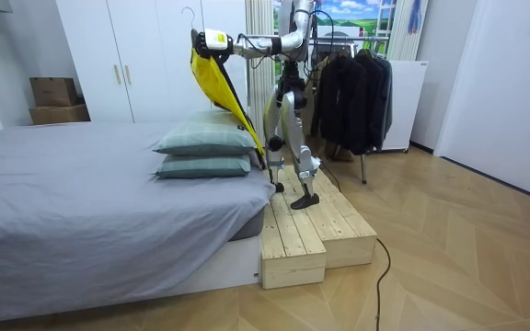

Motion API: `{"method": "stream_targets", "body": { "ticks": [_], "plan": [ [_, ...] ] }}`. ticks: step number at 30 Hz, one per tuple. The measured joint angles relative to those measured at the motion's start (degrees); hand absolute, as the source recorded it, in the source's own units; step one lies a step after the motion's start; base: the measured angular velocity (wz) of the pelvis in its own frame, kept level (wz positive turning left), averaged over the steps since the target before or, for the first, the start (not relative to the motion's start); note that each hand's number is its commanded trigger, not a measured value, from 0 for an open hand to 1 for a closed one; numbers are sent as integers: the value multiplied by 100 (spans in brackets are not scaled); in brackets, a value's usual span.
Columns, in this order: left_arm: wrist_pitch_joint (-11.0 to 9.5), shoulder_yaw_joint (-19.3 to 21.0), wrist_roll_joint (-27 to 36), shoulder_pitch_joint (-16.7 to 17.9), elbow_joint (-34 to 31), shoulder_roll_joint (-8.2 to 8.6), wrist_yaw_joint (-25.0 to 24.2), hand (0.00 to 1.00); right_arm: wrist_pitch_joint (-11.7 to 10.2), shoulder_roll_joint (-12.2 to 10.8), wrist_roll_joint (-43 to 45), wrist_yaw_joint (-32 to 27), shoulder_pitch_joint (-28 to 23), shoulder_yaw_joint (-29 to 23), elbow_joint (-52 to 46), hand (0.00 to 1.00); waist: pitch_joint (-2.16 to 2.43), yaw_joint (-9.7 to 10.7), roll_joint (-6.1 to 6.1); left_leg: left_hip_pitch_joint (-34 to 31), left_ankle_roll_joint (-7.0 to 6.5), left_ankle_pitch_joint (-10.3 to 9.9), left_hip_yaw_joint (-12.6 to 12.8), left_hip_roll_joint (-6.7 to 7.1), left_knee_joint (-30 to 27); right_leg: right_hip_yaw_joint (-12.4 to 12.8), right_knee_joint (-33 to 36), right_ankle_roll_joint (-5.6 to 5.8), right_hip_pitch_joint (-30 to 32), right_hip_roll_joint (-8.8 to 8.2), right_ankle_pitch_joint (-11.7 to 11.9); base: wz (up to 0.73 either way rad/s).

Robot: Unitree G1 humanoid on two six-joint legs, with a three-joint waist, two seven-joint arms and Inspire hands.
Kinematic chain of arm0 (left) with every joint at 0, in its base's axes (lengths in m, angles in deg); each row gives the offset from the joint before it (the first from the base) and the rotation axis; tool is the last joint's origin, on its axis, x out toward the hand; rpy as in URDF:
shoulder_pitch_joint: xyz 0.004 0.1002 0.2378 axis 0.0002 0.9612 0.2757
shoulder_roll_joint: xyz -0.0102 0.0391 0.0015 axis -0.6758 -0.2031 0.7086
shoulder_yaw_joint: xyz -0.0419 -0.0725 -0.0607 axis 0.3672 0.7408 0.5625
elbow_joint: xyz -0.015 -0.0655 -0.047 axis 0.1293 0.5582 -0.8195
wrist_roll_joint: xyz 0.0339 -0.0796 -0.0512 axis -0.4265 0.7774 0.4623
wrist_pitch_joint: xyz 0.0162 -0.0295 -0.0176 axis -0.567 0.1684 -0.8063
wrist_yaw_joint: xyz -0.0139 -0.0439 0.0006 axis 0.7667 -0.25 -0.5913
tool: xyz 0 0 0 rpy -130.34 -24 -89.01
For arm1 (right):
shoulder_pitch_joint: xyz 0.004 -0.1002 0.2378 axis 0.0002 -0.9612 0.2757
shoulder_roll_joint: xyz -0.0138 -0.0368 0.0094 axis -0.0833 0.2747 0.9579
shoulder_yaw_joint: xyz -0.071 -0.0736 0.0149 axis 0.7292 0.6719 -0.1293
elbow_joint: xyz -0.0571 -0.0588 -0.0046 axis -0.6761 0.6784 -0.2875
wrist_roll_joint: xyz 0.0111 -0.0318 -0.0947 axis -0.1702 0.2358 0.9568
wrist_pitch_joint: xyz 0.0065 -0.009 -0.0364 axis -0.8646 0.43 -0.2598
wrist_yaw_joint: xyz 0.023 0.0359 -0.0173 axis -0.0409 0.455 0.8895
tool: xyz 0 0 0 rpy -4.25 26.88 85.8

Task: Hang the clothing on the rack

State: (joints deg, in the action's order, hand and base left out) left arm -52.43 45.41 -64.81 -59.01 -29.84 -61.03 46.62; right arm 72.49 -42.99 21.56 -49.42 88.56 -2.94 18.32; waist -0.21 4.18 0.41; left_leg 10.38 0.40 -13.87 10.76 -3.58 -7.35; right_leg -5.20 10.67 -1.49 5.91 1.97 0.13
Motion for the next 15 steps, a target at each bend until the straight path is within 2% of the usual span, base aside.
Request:
{"method": "stream_targets", "body": {
  "ticks": [6, 15],
  "plan": [
    [1, 1, -320, 15, -342, 0, -56, 100, 5, 9, -4, 378, 107, 109, -342, 0, 1, -16, 3, -23, 0, 0, 0, -2, -5, -9, 7, -3, 21, 0, -2, 0],
    [2, -54, -680, 22, -414, 6, -210, 100, 6, 9, -194, 788, 404, 251, -338, 0, 6, -31, 10, -22, 1, 0, 0, -2, -13, -10, 2, -2, 19, -2, -2, 0]
  ]
}}
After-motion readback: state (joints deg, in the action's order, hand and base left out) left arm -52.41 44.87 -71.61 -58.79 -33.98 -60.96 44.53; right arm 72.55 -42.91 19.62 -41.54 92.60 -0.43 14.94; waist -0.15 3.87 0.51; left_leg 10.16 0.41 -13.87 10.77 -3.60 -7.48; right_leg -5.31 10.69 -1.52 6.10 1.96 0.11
